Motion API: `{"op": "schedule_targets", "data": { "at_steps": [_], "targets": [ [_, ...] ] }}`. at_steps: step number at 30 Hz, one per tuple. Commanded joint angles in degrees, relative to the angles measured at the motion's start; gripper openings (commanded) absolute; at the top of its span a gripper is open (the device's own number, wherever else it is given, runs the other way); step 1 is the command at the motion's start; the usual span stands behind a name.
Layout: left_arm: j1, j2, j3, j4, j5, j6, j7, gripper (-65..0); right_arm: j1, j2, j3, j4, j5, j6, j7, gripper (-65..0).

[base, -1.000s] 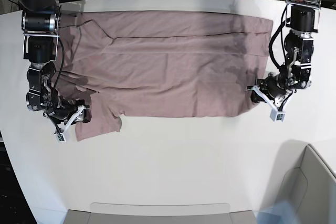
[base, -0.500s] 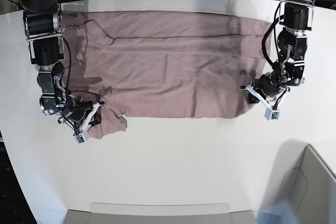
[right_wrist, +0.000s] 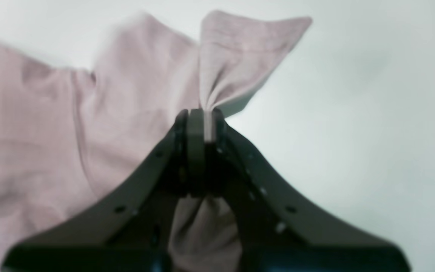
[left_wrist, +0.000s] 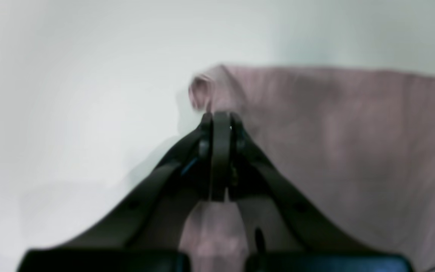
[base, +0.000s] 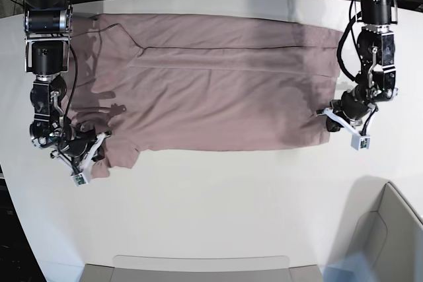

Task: Fold the T-shirt properly
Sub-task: 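Lift the hem with both grippers and fold it over toward the collar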

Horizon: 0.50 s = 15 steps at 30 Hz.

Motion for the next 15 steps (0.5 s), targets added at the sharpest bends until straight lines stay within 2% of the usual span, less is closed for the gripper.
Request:
{"op": "schedule_targets", "data": {
  "at_steps": [1, 7, 13, 15],
  "targets": [
    [-1.2, -0.9, -0.6, 1.2, -0.4, -0.2, -1.1, -65.0, 1.3, 0.7, 1.7, 2.3, 0.5, 0.2, 0.2, -65.0],
    [0.7, -1.2, -0.6, 5.6, -0.2, -0.2, -0.5, -65.0, -3.9, 1.3, 6.7, 10.1, 0.2, 0.2, -0.8, -65.0],
    [3.5, -1.2, -0.6, 8.4, -0.1, -0.2, -0.4, -65.0, -8.7, 2.8, 7.3, 15.5, 0.5, 0.2, -0.9, -65.0],
    [4.3, -1.2, -1.8, 8.4, -0.3, -0.2, -0.4, -65.0, -10.0, 2.9, 7.5, 18.0, 0.6, 0.2, -2.8, -65.0]
  ]
}}
